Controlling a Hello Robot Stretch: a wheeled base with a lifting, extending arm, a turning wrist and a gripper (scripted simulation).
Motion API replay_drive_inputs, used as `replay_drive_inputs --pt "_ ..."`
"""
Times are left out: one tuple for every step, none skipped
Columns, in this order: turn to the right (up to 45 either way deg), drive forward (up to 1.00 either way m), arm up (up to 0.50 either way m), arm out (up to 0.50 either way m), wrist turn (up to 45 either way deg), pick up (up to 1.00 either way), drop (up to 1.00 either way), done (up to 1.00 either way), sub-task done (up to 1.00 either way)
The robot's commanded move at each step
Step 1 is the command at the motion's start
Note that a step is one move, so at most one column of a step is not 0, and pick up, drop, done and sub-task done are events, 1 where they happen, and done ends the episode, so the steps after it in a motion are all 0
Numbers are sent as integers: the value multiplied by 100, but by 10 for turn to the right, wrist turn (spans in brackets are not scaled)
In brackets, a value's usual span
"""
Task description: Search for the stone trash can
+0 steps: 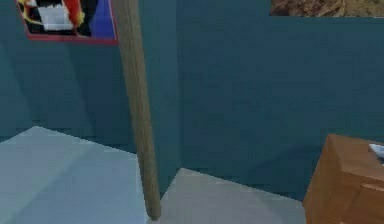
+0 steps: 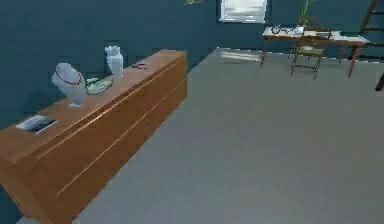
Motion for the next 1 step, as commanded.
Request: replay_drive_inputs --pt "0 55 0 0 0 0 0 0 0"
